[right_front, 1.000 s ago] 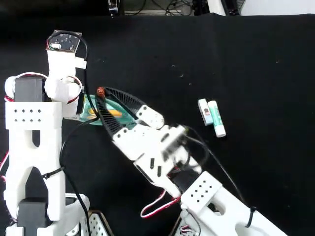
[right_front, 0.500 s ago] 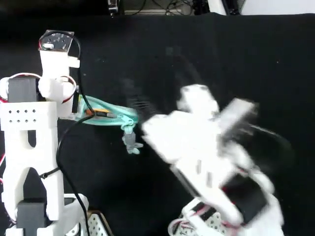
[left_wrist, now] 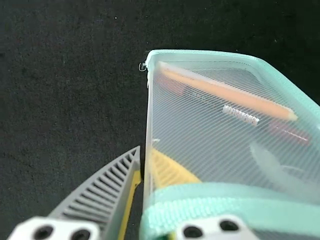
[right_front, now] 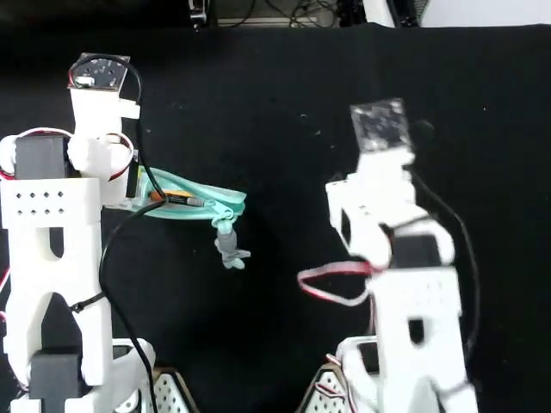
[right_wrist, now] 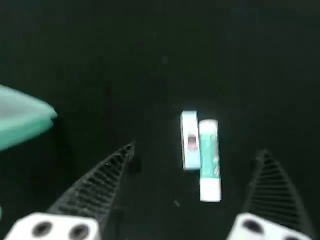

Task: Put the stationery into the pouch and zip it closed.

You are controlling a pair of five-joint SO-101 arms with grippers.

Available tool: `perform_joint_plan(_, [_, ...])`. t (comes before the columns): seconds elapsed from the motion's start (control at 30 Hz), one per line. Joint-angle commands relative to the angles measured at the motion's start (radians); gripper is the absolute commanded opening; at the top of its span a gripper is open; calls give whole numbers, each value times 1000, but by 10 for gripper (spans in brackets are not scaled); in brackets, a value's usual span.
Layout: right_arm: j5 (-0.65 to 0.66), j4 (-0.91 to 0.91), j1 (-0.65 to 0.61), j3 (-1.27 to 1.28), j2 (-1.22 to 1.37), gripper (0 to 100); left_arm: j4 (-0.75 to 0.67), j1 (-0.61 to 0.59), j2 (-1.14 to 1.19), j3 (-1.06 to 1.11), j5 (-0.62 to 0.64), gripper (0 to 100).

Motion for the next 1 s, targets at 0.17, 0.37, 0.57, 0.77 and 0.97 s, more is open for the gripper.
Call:
perform_joint_plan(0.17, [61, 98, 15, -472, 680, 231, 11, -24, 12, 2, -3, 30])
perform_joint_plan(0.37, [120, 239, 86, -855, 1043, 231, 11, -24, 6, 7, -3, 30])
perform_joint_plan(0.57, [206, 388, 118, -1187, 1340, 231, 11, -24, 15, 8, -2, 30])
perform_joint_plan(0.77, [245, 493, 110, -1457, 1573, 230, 11, -24, 14, 8, -2, 30])
perform_joint_plan(0.97, [310, 643, 107, -1682, 1765, 214, 11, -24, 15, 8, -2, 30])
